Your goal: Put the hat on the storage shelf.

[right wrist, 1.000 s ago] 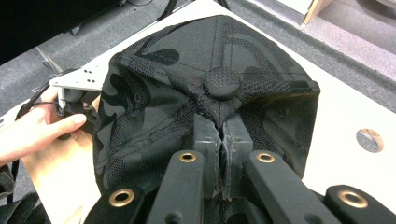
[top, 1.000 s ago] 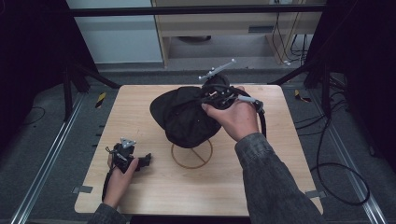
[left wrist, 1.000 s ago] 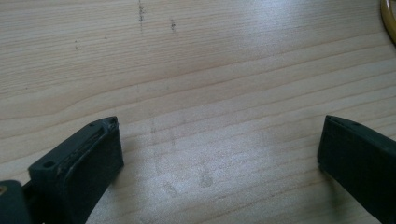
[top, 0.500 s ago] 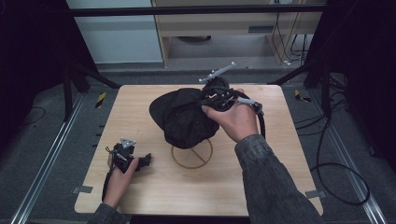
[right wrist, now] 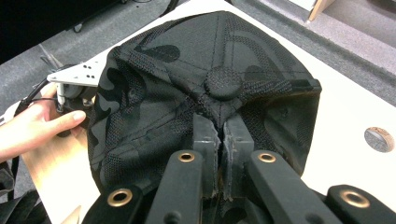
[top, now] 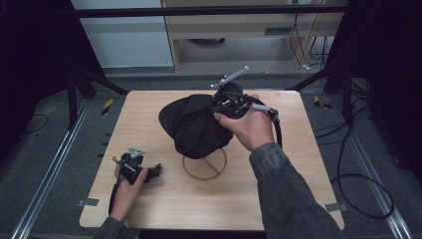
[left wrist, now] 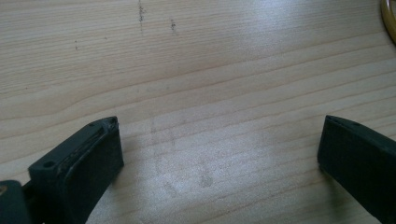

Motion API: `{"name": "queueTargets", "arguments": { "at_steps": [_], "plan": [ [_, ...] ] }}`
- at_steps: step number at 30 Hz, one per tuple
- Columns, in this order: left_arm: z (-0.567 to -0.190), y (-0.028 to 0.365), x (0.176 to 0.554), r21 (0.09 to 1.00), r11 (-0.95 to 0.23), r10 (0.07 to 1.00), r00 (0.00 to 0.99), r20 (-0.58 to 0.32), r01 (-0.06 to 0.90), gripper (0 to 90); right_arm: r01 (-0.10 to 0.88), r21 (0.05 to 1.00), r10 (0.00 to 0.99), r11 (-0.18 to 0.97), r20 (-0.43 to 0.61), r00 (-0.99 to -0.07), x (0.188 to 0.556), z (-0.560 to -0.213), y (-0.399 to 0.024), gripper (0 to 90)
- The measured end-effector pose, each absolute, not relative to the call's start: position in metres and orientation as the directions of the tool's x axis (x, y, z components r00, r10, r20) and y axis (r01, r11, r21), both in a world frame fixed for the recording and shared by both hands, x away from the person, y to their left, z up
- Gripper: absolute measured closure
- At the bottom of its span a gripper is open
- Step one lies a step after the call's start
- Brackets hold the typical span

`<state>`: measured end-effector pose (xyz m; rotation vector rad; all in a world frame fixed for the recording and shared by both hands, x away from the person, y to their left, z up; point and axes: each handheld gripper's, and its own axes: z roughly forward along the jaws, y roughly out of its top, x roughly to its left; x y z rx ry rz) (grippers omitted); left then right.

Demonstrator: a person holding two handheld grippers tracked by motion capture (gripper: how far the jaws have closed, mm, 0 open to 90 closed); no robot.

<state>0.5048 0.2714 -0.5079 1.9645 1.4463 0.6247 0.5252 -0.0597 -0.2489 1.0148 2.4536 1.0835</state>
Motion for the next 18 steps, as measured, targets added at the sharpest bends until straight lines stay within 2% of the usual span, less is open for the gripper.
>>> {"name": "queueTargets", "arguments": {
  "at_steps": [18],
  "plan": [
    [-0.5079,0.2715,0.5048,0.713,-0.215,0.957,0.291,0.016,0.667,0.0,0.488,0.715,0.69,0.5,0.012,-0.724,0.5274,-0.2514,-0.0528,83.8]
  ]
}}
